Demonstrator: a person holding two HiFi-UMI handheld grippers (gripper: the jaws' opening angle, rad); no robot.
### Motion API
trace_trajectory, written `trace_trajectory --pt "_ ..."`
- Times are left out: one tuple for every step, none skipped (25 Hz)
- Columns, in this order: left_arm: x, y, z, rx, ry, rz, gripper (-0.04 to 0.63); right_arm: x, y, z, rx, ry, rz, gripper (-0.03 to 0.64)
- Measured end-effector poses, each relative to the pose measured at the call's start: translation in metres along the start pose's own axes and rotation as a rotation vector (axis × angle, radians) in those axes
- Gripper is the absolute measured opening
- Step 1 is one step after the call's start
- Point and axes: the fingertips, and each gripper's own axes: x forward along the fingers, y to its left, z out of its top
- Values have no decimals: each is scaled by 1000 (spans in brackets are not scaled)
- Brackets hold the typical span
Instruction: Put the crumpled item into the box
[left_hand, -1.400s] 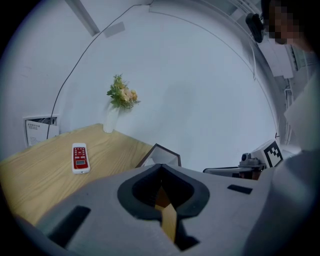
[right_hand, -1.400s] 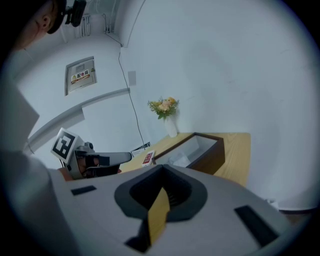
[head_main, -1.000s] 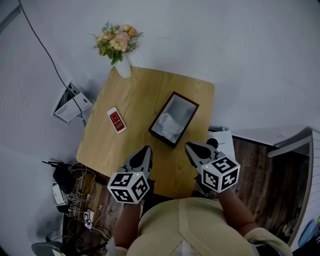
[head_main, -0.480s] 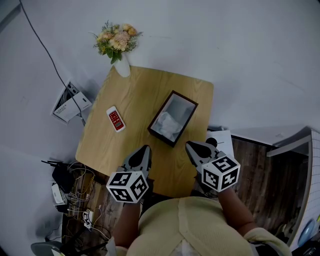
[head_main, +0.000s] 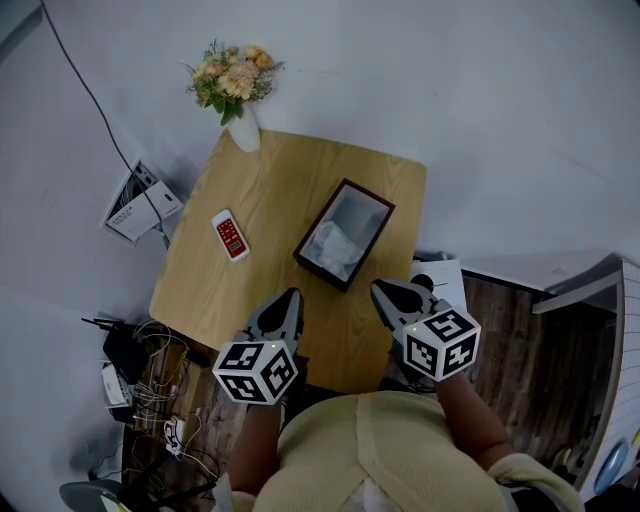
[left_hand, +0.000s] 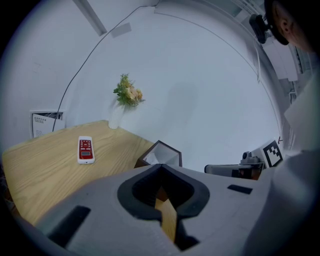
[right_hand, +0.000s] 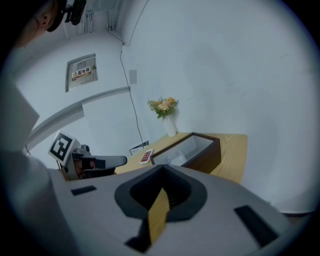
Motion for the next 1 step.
trace_trajectory --pt "0 -1 0 1 -1 0 23 0 -1 0 0 0 0 29"
